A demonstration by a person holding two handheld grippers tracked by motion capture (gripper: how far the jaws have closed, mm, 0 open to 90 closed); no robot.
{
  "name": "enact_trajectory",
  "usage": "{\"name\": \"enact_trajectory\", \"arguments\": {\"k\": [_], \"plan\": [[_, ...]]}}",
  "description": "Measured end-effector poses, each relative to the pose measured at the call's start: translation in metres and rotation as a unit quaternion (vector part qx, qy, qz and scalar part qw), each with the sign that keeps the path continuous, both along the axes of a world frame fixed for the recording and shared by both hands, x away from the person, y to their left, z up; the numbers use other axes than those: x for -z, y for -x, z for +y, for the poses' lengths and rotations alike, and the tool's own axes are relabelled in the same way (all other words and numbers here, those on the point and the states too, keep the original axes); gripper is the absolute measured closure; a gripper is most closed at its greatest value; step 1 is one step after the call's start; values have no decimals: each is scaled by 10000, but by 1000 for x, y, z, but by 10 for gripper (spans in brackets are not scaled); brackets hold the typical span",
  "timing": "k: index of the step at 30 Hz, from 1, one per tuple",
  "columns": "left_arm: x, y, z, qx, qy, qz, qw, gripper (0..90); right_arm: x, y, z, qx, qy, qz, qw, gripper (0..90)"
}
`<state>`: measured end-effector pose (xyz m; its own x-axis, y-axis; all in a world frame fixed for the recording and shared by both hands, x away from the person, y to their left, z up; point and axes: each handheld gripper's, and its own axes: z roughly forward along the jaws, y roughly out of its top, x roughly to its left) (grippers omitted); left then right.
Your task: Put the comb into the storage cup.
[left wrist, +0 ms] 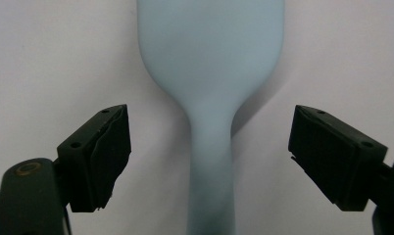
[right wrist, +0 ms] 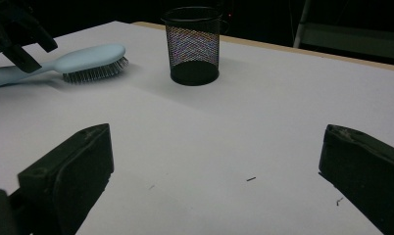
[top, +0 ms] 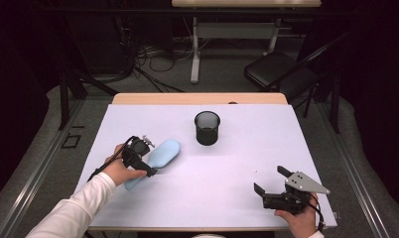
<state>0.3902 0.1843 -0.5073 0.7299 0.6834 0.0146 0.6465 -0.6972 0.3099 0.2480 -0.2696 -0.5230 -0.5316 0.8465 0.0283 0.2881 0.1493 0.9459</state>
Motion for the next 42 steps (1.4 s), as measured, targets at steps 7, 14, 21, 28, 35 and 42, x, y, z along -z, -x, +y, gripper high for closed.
{"name": "enact_trajectory", "arguments": {"k": [7,14,21,28,35,42], "plan": [[5,-1,-3,51,-132,32,9999,232,0,0,0,5,0,12,10000,0],[9,-2,-6,80,-259,62,9996,316,0,0,0,0,7,11,10000,0],[12,-3,-9,93,-289,95,9995,352,0,0,-1,-3,-5,3,10000,0],[16,-5,-11,57,-247,225,9994,422,0,0,-1,-7,6,16,10000,0],[19,-6,-14,115,-345,227,9991,427,0,0,-1,-11,6,18,10000,0],[19,-6,-15,91,-330,203,9992,490,0,0,-1,-18,10,23,10000,0]]}}
